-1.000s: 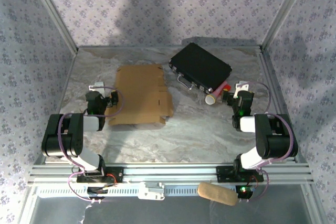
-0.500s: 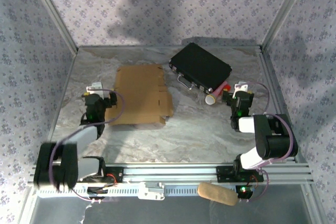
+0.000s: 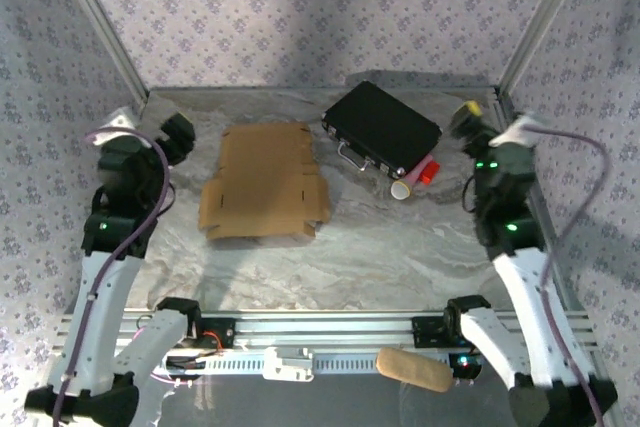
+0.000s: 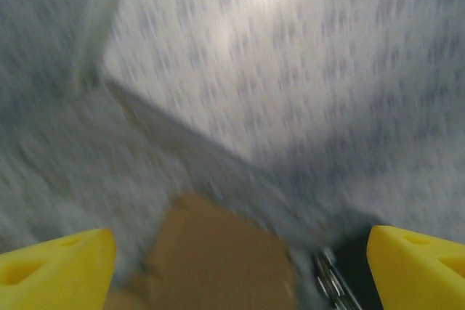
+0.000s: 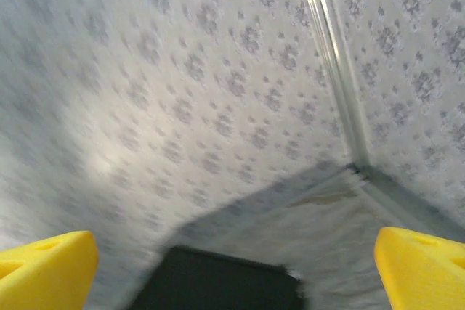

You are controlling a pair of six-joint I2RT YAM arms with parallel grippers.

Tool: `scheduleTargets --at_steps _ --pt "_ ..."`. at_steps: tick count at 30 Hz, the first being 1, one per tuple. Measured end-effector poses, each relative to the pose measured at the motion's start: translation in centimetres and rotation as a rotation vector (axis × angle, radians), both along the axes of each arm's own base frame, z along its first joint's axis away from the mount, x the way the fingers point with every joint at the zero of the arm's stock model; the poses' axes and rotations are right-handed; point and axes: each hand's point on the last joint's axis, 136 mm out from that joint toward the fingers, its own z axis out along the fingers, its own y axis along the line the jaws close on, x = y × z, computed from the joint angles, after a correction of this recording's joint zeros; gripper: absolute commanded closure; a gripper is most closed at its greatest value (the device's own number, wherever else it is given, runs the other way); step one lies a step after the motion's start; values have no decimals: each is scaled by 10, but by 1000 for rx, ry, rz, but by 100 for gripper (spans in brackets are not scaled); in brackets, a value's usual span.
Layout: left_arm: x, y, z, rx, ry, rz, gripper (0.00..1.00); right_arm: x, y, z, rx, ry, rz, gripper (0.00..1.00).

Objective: Fold the paper box

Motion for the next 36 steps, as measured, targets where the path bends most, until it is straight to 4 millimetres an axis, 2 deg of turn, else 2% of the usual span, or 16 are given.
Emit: scheduleTargets --at_steps 1,2,3,5,6,7,8,10,11,12,15,19,21,23,27,36 --pt "-3 -15 -15 -44 48 -43 29 -9 -2 9 51 -7 25 1" --pt "-7 -32 -43 -88 120 -88 35 -13 2 7 84 18 74 1" --pt "-14 -45 -70 -124 185 -119 39 -14 12 -4 106 70 119 1" --pt "-40 -64 -135 -197 330 -155 42 -25 58 -47 110 231 261 1" --pt "-52 -68 -159 -215 383 -160 41 -32 81 -69 88 301 327 1" --pt "-66 -70 -184 -239 440 -155 42 -48 107 -94 47 380 416 1" --pt "-75 -72 -201 -258 476 -147 40 -67 127 -113 -2 441 498 1" --pt "-84 -75 -225 -304 523 -126 37 -92 139 -133 -78 509 561 1" --pt "-84 -78 -234 -338 526 -114 36 -99 143 -137 -104 526 575 1" --pt "-83 -80 -241 -363 530 -101 35 -102 144 -138 -113 530 578 1" --pt "-75 -85 -260 -451 527 -57 35 -105 161 -150 -110 548 615 11" --pt "-70 -89 -286 -564 534 6 35 -113 193 -187 -67 576 695 14" --pt "-70 -92 -291 -595 535 20 36 -117 204 -204 -37 589 717 16" --pt "-65 -95 -287 -626 512 25 38 -117 211 -213 3 594 723 18" --pt "-55 -98 -280 -688 456 40 46 -113 224 -214 94 572 731 21" --pt "-55 -93 -299 -721 465 102 51 -107 239 -217 191 560 728 24"
